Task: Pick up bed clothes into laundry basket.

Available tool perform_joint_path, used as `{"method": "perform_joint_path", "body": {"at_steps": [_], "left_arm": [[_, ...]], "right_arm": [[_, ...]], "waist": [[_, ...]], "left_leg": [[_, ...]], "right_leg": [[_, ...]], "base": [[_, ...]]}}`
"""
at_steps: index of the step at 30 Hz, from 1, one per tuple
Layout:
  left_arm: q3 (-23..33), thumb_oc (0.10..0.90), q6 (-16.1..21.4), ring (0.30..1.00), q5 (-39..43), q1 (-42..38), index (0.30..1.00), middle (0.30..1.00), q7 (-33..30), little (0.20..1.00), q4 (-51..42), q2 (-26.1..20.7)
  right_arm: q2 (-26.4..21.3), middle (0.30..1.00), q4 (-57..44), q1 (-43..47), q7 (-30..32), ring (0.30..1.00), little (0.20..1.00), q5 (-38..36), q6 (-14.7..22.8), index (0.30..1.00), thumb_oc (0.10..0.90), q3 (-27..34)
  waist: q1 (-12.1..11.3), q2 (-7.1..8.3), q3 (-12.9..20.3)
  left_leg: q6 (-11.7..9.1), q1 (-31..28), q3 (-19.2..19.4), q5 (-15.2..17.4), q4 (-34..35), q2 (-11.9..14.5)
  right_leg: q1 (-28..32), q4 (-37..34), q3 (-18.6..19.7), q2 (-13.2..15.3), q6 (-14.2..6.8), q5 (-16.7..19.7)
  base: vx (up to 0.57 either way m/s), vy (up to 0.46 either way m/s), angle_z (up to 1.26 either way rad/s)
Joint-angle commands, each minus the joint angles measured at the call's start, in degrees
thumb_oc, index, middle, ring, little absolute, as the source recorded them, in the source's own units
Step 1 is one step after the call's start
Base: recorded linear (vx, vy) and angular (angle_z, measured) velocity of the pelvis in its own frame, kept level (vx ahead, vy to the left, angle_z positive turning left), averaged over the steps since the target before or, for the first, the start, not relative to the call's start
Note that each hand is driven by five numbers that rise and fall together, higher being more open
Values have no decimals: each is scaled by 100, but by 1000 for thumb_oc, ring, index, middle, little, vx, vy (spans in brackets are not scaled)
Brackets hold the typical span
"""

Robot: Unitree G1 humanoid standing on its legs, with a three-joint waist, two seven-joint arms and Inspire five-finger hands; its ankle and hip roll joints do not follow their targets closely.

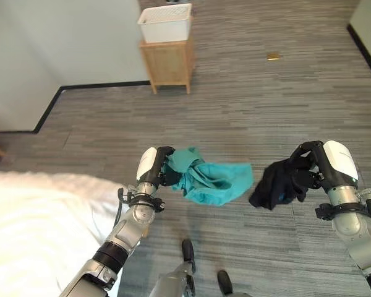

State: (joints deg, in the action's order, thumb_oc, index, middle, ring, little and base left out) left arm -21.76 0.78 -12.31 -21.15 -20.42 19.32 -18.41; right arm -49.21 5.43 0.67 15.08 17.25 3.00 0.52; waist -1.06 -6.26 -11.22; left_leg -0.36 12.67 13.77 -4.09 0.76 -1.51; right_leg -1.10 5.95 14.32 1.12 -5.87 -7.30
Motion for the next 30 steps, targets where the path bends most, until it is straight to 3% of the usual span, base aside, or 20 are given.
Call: {"method": "perform_joint_path", "body": {"at_steps": [1,2,5,8,11,13,15,17,18,20,22,24,27,28,29,30], "left_arm": [[204,400,277,300,53,-741,300,300,-261,300,-285,-417],[296,400,251,300,-1,-697,300,300,-244,300,-257,-560],[368,400,235,300,-94,-679,300,300,-235,300,-232,-640],[406,400,192,300,-226,-741,300,300,-252,300,-228,-681],[374,400,186,300,-300,-905,300,300,-266,300,-171,-643],[313,400,130,300,-392,-1114,300,300,-298,300,69,-582],[295,400,139,300,-407,-1172,300,300,-288,300,91,-572],[267,400,198,300,-466,-1160,300,300,-337,300,119,-569],[255,400,219,300,-471,-1108,300,300,-311,300,104,-536],[323,400,303,300,-362,-903,300,300,-278,300,28,-483],[337,400,315,300,-300,-845,300,300,-292,300,-148,-558],[336,400,306,300,-262,-786,300,300,-323,300,-270,-611],[287,400,288,300,-187,-796,300,300,-333,300,-310,-597],[304,400,298,300,-152,-673,300,300,-309,300,-365,-536],[306,400,299,300,-153,-661,300,300,-309,300,-366,-523],[311,400,317,300,-147,-605,300,300,-300,300,-356,-491]], "right_arm": [[-291,300,-522,1001,250,300,300,160,238,300,400,270],[-276,300,-569,1102,211,300,300,206,243,300,400,202],[-315,300,-661,1145,158,300,300,267,218,300,400,219],[-434,300,-975,1200,168,300,300,327,232,300,400,406],[-489,300,-1280,1158,312,300,300,326,272,300,400,701],[-631,300,-1505,1219,407,300,300,310,343,300,400,879],[-635,300,-1548,1219,384,300,300,300,333,300,400,890],[-774,300,-1775,1355,414,300,300,288,386,300,400,921],[-775,300,-1819,1327,463,300,300,303,370,300,400,1015],[-741,300,-1993,1231,339,300,300,309,374,300,400,1060],[-748,300,-2117,1269,348,300,300,219,384,300,400,1063],[-843,300,-1969,1485,448,300,300,159,351,300,400,893],[-988,300,-1827,1716,459,300,300,58,304,300,400,675],[-1139,300,-1647,1762,423,300,300,4,254,300,400,579],[-1153,300,-1634,1765,428,300,300,0,261,300,400,563],[-1186,300,-1580,1707,425,300,300,-15,273,300,400,571]], "waist": [[-128,210,425],[-167,134,379],[-138,235,393],[11,436,411],[160,598,443],[320,639,500],[364,582,513],[394,577,719],[411,530,778],[434,447,778],[346,599,576],[198,819,511],[47,906,498],[-34,774,566],[-33,775,574],[-51,670,613]], "left_leg": [[-406,-419,-292,-202,424,340],[-399,-607,-278,-91,424,542],[-411,-833,-322,82,424,514],[-389,-1211,-368,421,424,394],[-337,-1480,-593,695,424,200],[-378,-1765,-908,1038,424,53],[-397,-1803,-993,1109,424,106],[-502,-2264,-1171,1371,424,214],[-570,-2360,-1185,1284,424,332],[-858,-2228,-1036,537,-376,650],[-777,-1382,-1163,144,-1957,786],[-610,-795,-1058,177,-2778,817],[-542,-328,-929,318,-2751,692],[-554,-217,-790,556,-1820,355],[-546,-280,-783,547,-1736,332],[-570,-311,-721,502,-1046,136]], "right_leg": [[-524,2390,-110,182,-913,764],[-929,2624,-410,353,-750,606],[-1020,2219,-618,453,-655,431],[-1106,1227,-771,39,-652,143],[-1266,-164,-906,-434,-606,562],[-1485,-806,-1054,-703,-724,1057],[-1514,-913,-1174,-725,-747,1100],[-1305,-776,-1236,-547,-674,1318],[-1252,-713,-1249,-467,-626,1257],[-1058,-529,-1342,-299,-556,1182],[-828,-436,-1289,-78,-447,990],[-586,-499,-1184,145,-337,904],[-353,-573,-1137,306,-298,806],[-104,-673,-1103,281,-296,654],[-78,-682,-1102,301,-302,634],[46,-740,-1075,238,-319,559]], "base": [[387,-2,-22],[338,20,-17],[372,-40,-8],[431,-114,21],[455,-199,44],[504,-209,135],[346,-172,133],[577,-318,48],[443,-236,30],[383,-187,38],[288,-234,24],[250,-232,-14],[342,-98,-34],[409,-30,-45],[597,-25,-38],[344,12,34]]}}
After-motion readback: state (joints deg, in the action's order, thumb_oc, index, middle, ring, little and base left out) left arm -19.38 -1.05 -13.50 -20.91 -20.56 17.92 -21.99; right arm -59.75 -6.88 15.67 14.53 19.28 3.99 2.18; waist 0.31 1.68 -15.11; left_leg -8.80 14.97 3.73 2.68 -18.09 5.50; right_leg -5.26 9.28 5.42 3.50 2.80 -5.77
